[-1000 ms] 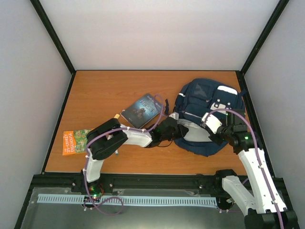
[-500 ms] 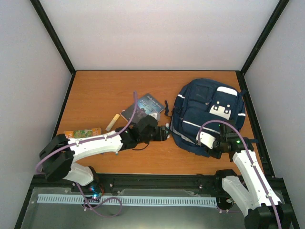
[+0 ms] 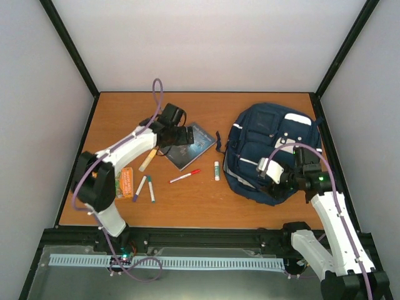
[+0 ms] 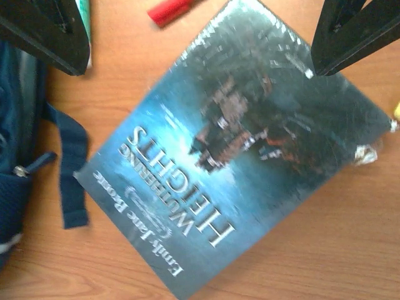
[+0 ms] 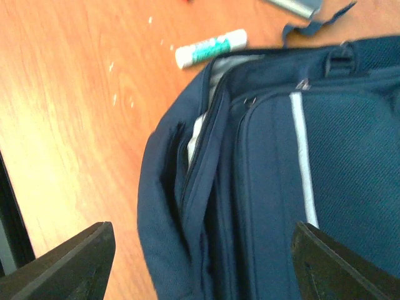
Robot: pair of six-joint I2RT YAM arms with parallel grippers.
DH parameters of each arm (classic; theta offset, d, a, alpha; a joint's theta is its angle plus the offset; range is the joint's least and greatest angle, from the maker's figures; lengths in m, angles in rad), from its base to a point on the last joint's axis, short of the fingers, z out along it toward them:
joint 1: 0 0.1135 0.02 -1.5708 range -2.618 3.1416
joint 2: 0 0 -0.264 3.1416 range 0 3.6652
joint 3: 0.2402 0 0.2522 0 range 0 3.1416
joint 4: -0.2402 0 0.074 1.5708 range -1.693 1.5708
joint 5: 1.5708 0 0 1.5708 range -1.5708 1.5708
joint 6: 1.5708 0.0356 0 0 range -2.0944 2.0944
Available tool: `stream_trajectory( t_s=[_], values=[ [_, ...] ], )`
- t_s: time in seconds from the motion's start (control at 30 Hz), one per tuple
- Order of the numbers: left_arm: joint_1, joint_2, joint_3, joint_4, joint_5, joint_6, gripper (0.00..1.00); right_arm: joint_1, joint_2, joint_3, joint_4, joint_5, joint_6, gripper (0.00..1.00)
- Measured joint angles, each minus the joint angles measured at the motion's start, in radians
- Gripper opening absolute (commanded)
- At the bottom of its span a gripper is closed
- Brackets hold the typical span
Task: Pack the student bag
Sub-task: Pick up the book from the center of the board.
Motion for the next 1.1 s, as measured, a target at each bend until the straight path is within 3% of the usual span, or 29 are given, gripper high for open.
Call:
stream_trajectory(
  t_s=[0.33,0.53,0.83,1.1],
  values=[
    [0.145,0.369,0.362,-0.100,0.085,0.116,1.00,0.008,0.124,0.117,0.115,-0.172,0.258,0.78],
    [0.179,0.515,0.494,-0.130,0.100,0.172,1.00,0.027,0.213,0.122,0.169,-0.214,0.374,0.77],
    [0.180,0.554,0.470,-0.120,0.160,0.234,0.95,0.069,0.378,0.191,0.261,-0.225,0.517,0.77],
    [0.185,0.485,0.282,-0.006,0.231,0.245,0.87,0.108,0.513,0.246,0.312,-0.228,0.547,0.74]
  ],
)
